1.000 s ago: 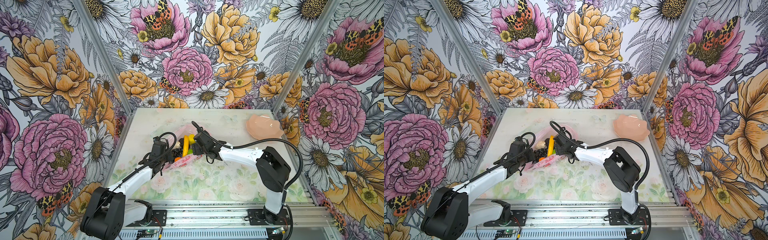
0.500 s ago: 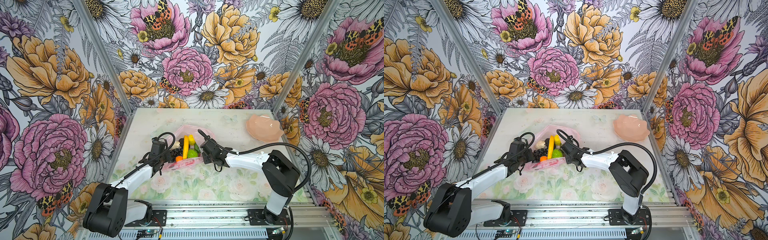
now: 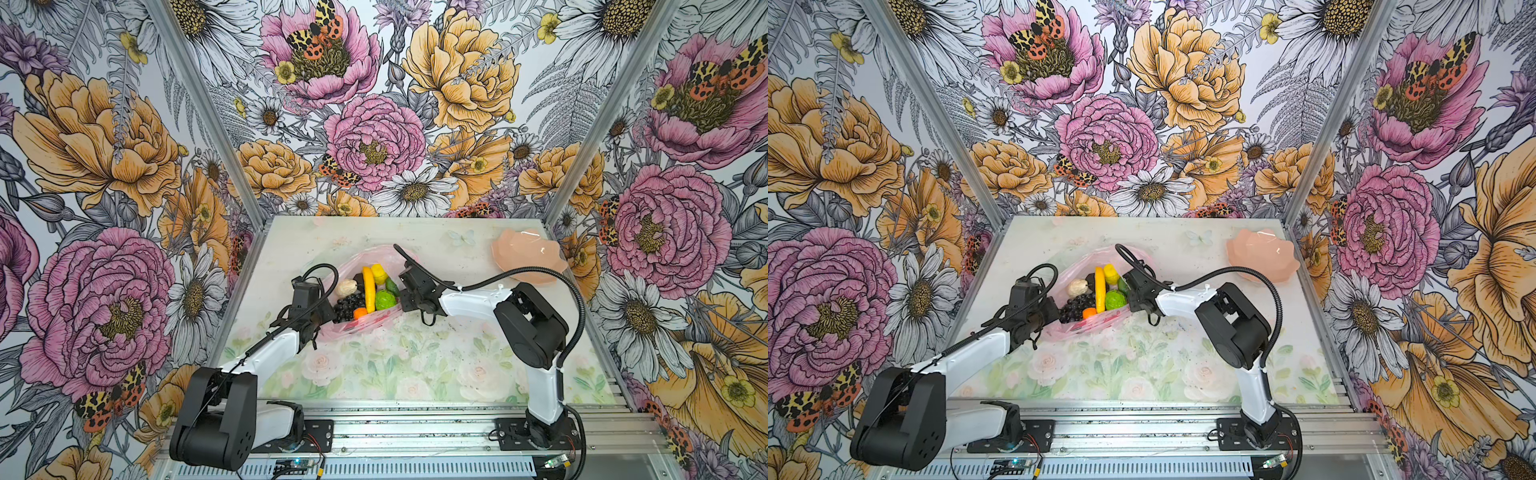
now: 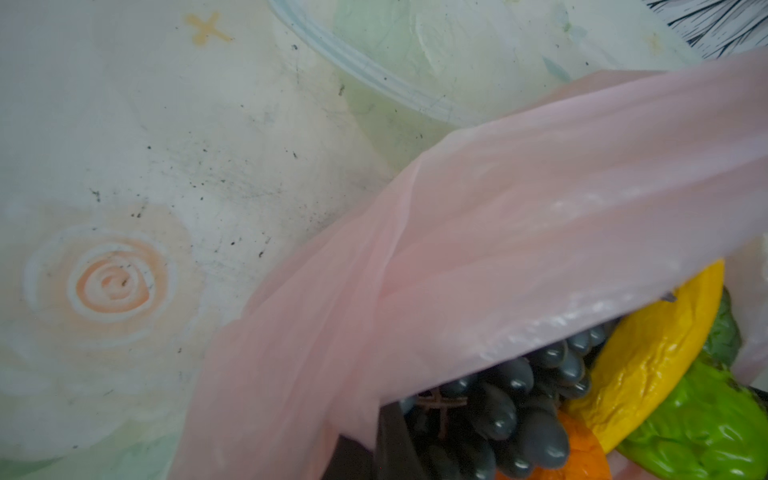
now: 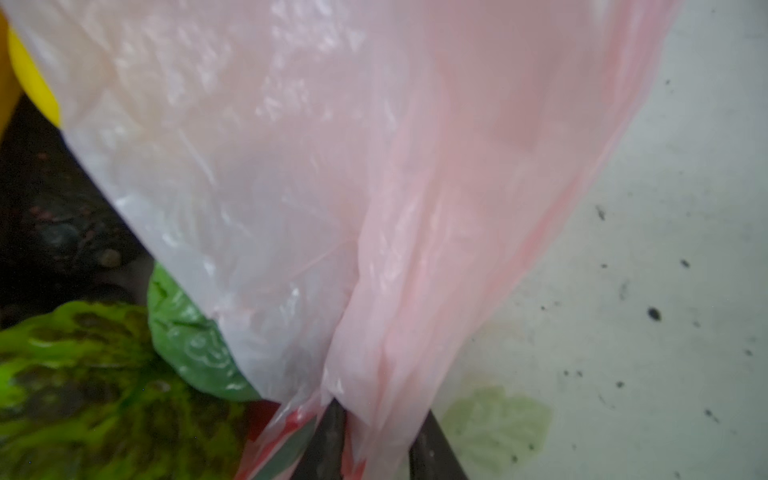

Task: Take the fake fruits out of the plastic bag
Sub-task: 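Release the bag edge with the right gripper and move it toward the pink bowl, then grasp the pink scalloped bowl rim with the right gripper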

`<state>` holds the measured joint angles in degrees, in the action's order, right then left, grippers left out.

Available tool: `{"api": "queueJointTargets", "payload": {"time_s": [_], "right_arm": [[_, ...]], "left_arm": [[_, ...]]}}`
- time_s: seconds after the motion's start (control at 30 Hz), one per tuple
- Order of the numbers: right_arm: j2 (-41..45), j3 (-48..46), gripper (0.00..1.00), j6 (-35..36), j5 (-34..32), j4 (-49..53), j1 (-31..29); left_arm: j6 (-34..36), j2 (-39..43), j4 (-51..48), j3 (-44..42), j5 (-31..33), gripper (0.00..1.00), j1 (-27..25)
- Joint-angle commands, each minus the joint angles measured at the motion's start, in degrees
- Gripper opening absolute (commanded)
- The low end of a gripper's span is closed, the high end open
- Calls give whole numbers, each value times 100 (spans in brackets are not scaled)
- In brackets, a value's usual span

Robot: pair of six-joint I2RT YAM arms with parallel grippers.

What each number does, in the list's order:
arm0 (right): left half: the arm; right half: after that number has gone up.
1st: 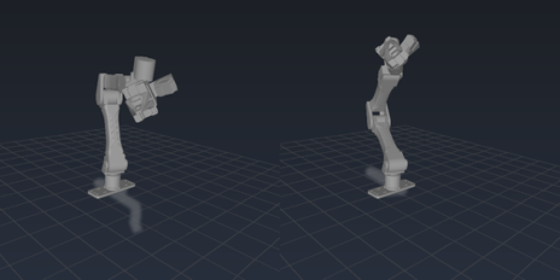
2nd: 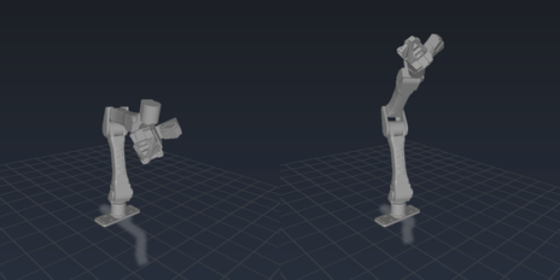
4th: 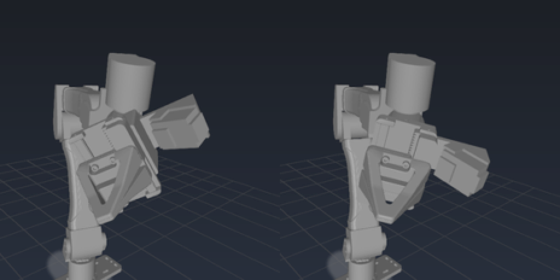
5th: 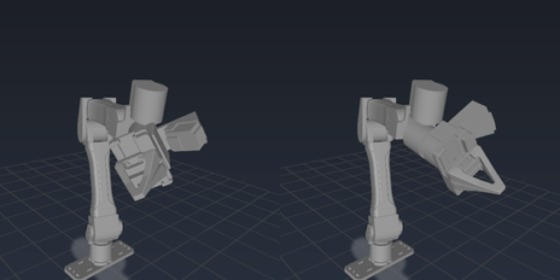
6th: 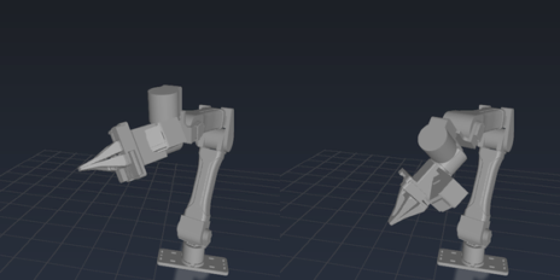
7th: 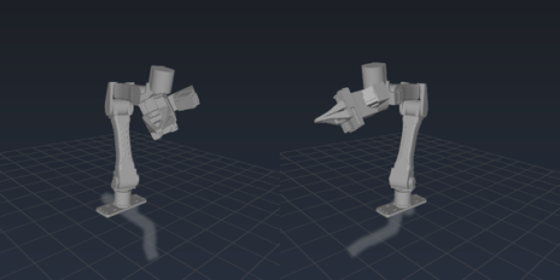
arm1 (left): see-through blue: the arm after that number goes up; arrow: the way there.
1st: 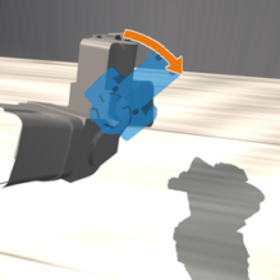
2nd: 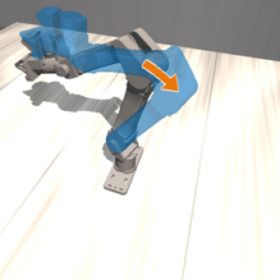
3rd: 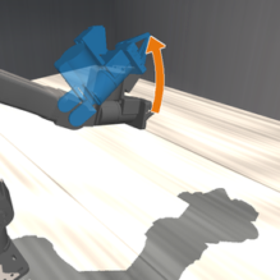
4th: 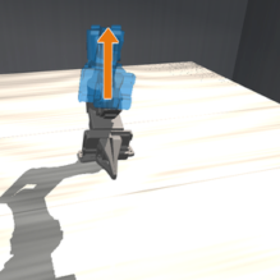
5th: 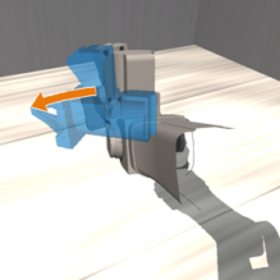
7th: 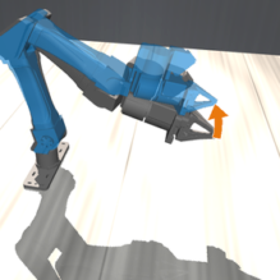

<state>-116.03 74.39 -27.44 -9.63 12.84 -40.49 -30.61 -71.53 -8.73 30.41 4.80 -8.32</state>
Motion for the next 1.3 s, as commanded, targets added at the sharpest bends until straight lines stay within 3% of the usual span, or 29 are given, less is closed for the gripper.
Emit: {"api": "queueJointTargets", "payload": {"time_s": [0.0, 0.13, 0.27, 0.47, 0.6, 0.83, 1.0, 1.27], "right_arm": [[-172, 363, 27, 243, 46, -193, 165], [-45, 377, 28, 349, 70, -184, 337], [475, 56, 38, 455, 212, -177, 375], [1784, -821, 55, 359, 404, -188, 512], [2767, -1522, 62, 140, 396, -178, 939], [4464, -2684, 65, -417, 85, -163, 2324], [5173, -3192, 65, -897, 15, -59, 3505], [4758, -3301, 63, -1132, 780, -97, 5330]], "left_arm": [[-185, 227, 213, -198, -209, 0, 255], [-194, 304, 401, -317, -438, 0, 353], [-129, 252, 547, -299, -603, 0, 258], [-56, 313, 662, -290, -623, 0, 70], [-62, 423, 643, -312, -516, 0, -25], [-74, 567, 619, -331, -480, 0, -97], [-63, 690, 575, -343, -445, 0, -126], [-67, 707, 574, -334, -471, 0, -130]]}}
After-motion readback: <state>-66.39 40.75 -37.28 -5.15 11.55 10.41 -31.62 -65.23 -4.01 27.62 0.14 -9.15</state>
